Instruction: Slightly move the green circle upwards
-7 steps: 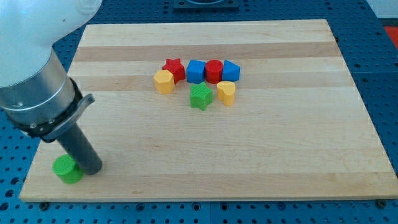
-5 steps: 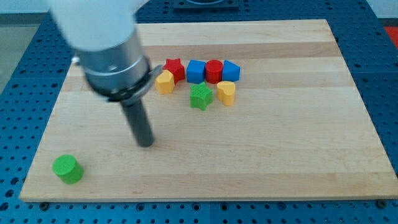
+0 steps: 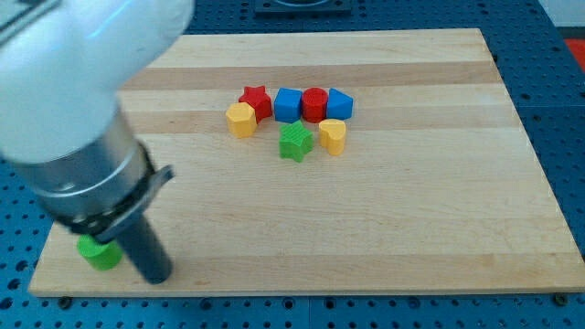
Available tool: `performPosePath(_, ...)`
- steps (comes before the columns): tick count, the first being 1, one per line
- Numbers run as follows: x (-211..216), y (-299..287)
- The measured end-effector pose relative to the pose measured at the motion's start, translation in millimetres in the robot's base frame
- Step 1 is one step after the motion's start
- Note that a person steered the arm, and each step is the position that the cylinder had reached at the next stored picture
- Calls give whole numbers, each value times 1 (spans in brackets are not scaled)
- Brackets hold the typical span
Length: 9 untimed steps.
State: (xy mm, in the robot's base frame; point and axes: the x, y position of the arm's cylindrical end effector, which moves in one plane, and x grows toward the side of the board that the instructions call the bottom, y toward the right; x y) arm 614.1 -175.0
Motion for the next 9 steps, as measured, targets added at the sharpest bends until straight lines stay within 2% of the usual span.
performPosePath(4,3,-75)
performPosePath(6,3,-53)
performPosePath(9,-5,-54)
